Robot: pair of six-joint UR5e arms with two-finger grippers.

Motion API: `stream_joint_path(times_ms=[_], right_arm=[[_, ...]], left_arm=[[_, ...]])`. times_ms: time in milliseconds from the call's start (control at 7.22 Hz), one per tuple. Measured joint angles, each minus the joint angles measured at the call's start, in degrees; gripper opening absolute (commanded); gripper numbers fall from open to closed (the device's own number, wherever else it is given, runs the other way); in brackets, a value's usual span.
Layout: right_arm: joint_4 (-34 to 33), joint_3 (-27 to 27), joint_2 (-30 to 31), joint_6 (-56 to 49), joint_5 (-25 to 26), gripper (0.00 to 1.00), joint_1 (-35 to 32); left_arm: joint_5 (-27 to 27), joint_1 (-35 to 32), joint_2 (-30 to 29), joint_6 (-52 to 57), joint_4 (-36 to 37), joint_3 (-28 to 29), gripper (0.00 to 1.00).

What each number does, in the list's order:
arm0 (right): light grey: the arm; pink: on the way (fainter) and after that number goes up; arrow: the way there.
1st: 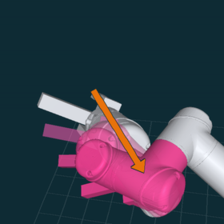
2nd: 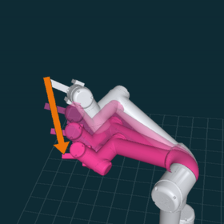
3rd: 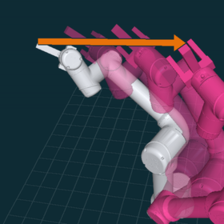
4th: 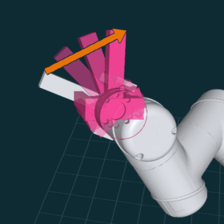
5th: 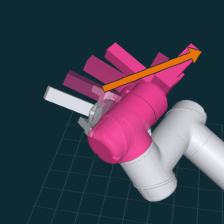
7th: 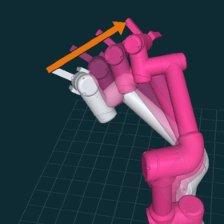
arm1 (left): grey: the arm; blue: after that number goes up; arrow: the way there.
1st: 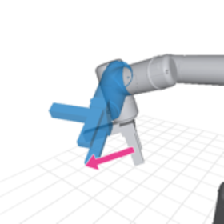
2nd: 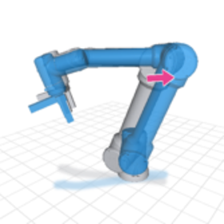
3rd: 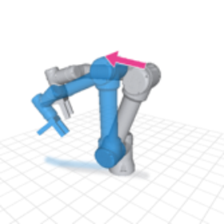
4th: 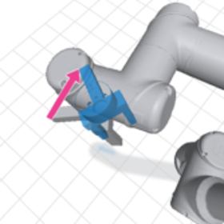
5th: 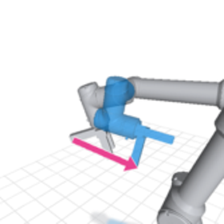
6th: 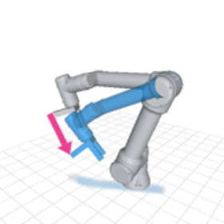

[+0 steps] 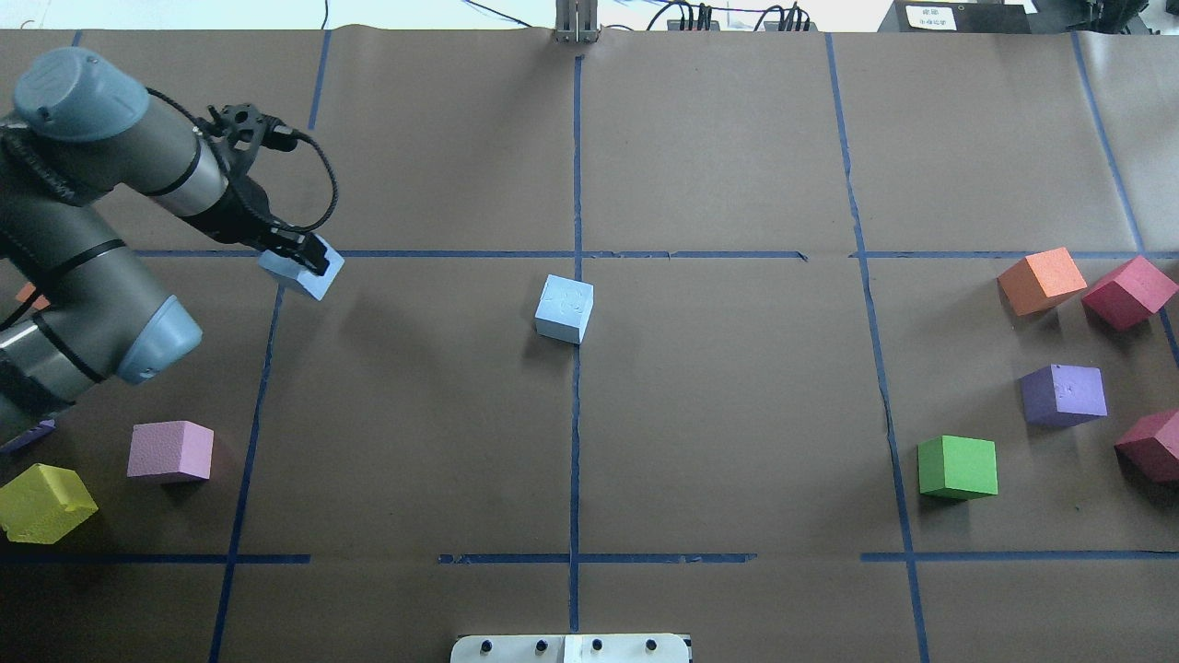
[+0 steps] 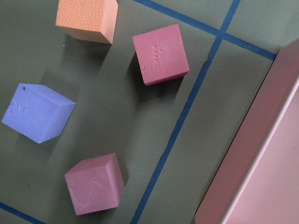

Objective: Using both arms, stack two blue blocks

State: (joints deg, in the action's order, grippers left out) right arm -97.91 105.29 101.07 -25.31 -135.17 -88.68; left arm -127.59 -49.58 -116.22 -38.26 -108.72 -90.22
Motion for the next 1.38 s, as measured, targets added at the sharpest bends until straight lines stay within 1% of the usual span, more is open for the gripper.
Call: stream_joint_path(times_ms=[138,277,415,554,969,1385], right_arm=[[0.0,0.0,0.0,0.0,0.0,0.99,0.0],[0.0,-0.01,0.0,0.0,0.0,0.99,0.0],[0.0,-0.04,0.0,0.0,0.0,0.99,0.0],[0.0,-0.07,0.0,0.0,0.0,0.99,0.0],[0.0,-0.09,0.0,0.0,0.0,0.99,0.0],[0.0,-0.09,0.0,0.0,0.0,0.99,0.0]], left_arm=[[0.77,2.4,-5.14,-4.95,4.6,-0.17,0.43],[2.92,5.62,-10.43,-10.06,7.42,0.51,0.43],[6.43,9.28,-16.22,-14.48,8.66,3.26,0.43],[8.89,11.67,-20.46,-16.48,9.01,6.72,0.43],[11.43,14.06,-25.96,-17.47,9.2,11.76,0.48],[11.74,14.19,-27.31,-17.25,9.23,13.66,0.49]])
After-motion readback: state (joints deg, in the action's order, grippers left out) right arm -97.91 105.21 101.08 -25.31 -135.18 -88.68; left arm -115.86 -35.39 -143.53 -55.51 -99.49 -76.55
